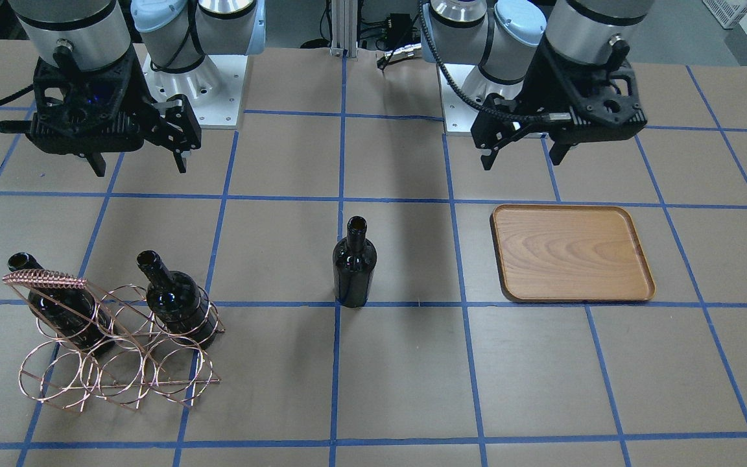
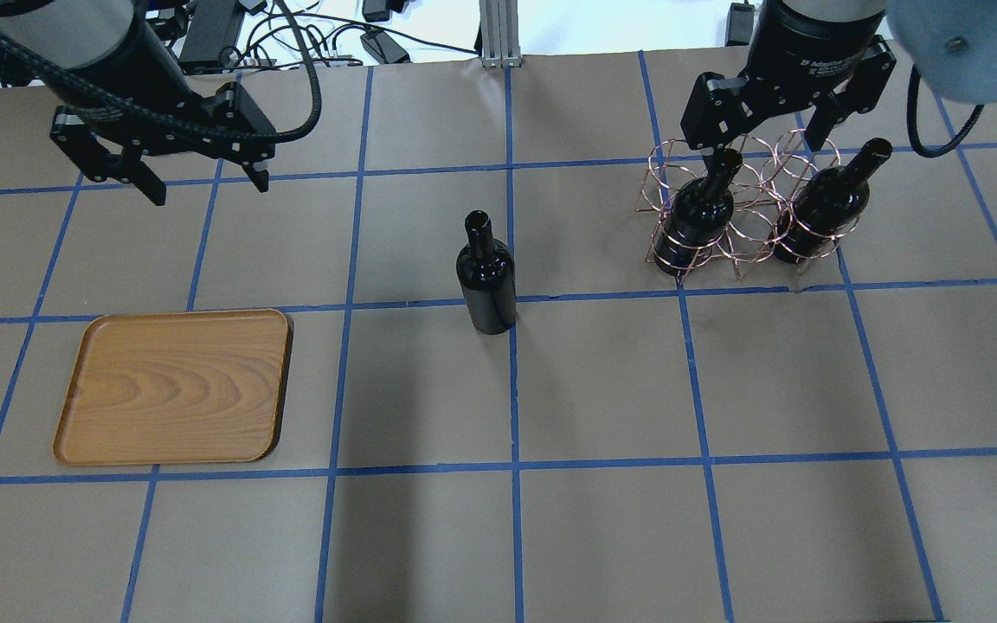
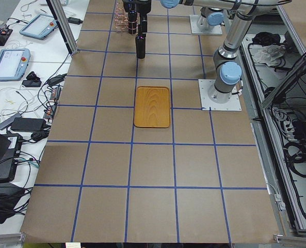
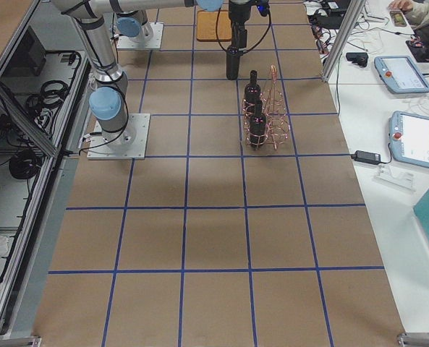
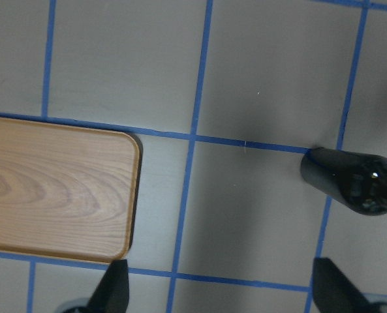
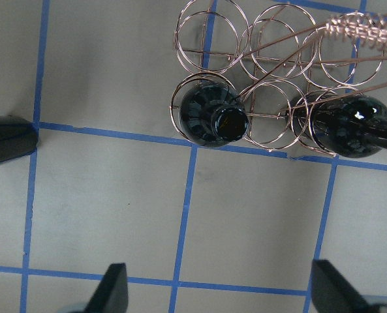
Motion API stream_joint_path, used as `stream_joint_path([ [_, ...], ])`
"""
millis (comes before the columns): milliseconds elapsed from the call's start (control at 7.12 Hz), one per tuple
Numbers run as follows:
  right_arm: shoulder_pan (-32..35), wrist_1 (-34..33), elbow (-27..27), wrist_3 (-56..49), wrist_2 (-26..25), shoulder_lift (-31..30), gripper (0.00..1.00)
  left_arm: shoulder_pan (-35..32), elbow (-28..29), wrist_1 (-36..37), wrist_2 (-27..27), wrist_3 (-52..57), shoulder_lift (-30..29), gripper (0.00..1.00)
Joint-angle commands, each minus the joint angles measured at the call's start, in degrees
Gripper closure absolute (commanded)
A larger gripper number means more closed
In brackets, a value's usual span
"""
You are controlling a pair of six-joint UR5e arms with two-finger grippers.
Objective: Take wine from basket and place on tray
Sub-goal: 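Reach the left gripper over the standing bottle and grasp its neck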
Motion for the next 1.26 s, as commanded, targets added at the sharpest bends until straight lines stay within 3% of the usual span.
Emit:
stream_joint_path([
  [0, 0.0, 0.1, 0.0, -0.1, -0.2, 0.0, 0.0, -8.1, 0.5, 4.1, 0.8, -8.4, -5.1, 0.0],
  [421, -0.2, 0.2, 0.0, -0.1, -0.3, -0.2, 0.0, -17.3, 2.8, 12.5, 0.2, -15.1, -14.6, 0.0],
  [702, -0.2, 0.2, 0.1, -0.1, -0.2, -0.4, 0.0, -18.1, 2.7, 13.9, 0.7, -12.3, -17.0, 0.02],
  [843, -0.2, 0.3, 0.1, 0.0, -0.2, -0.4, 0.0, -18.1, 2.5, 13.8, 0.7, -11.1, -17.1, 0.16],
  [983, -0.2, 0.4, 0.1, 0.0, -0.2, -0.4, 0.0, -18.1, 2.2, 13.0, 0.6, -10.9, -16.9, 0.48],
  [1124, -0.2, 0.3, 0.1, 0.0, -0.2, -0.4, 0.0, -18.1, 1.9, 12.7, 0.5, -10.8, -16.9, 0.67],
])
